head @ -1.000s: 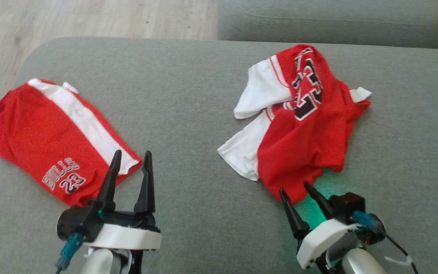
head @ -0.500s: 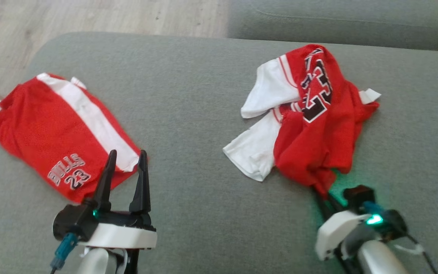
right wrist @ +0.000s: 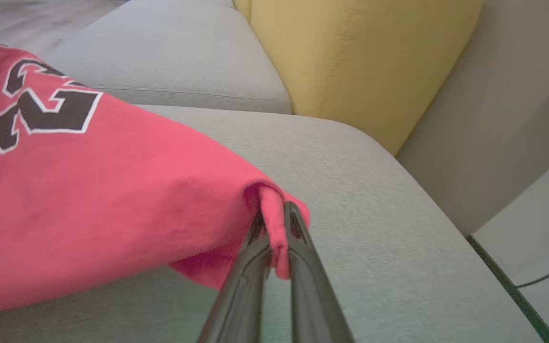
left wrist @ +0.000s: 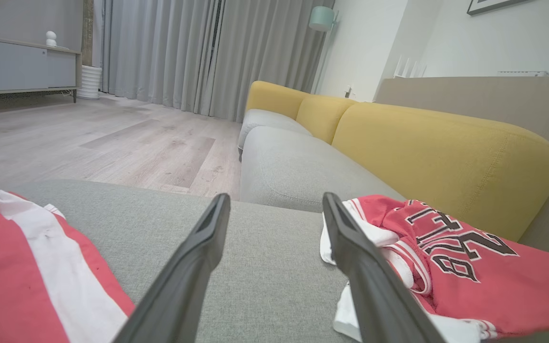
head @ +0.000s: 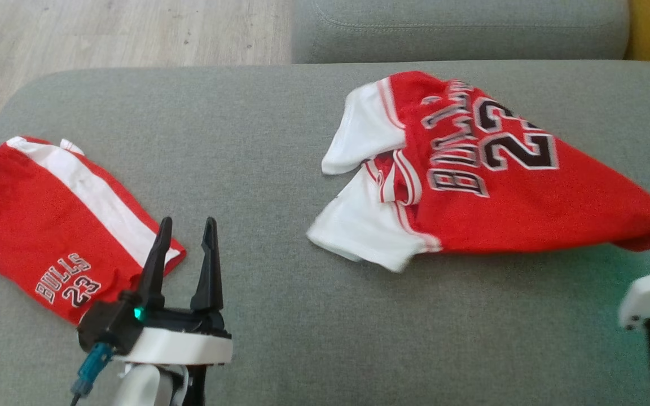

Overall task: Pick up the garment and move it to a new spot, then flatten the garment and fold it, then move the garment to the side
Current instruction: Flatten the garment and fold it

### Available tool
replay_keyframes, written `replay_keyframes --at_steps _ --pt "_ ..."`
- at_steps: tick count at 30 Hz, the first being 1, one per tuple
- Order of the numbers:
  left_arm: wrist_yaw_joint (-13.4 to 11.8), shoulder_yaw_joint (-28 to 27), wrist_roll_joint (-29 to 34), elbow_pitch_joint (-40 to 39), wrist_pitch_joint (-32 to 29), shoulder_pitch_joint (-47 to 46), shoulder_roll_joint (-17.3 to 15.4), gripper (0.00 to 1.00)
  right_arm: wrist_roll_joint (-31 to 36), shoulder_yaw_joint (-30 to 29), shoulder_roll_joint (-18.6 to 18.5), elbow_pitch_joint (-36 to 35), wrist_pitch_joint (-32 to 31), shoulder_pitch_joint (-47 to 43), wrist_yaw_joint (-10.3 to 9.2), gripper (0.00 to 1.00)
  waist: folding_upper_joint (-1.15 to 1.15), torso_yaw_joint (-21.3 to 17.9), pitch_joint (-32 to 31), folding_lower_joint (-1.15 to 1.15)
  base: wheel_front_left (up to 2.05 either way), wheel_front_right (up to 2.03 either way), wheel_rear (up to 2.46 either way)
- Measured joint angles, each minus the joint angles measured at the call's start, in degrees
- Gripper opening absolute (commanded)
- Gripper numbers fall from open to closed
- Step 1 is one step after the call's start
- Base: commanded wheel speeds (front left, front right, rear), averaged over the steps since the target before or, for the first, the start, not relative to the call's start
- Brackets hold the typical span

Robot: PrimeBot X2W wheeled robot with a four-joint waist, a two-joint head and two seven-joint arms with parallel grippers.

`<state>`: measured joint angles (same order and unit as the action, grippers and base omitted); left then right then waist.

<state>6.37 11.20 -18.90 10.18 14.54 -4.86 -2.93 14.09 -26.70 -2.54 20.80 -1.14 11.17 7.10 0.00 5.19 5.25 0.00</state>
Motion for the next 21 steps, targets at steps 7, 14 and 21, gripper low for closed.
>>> replay_keyframes --at_steps 7,14,21 --pt "-0.4 0.1 -0.71 -0.08 0.0 -0.91 0.04 1.0 1.0 -1.98 -0.02 -0.24 3.22 2.18 0.0 1.0 0.0 -0.46 0.16 0.0 0.0 0.0 0.0" --pt "-0.67 -0.01 -0.71 -0.15 0.0 -0.86 0.05 1.0 -8.23 12.7 0.11 -0.76 10.66 1.89 0.0 1.0 0.0 -1.43 -0.94 0.01 0.0 0.0 0.0" --pt "-0.82 -0.26 -0.8 -0.9 0.0 -0.54 0.07 1.0 -18.73 26.03 0.09 -2.67 12.85 -5.43 0.0 1.0 0.0 -2.08 -2.5 0.0 0.0 0.0 0.0"
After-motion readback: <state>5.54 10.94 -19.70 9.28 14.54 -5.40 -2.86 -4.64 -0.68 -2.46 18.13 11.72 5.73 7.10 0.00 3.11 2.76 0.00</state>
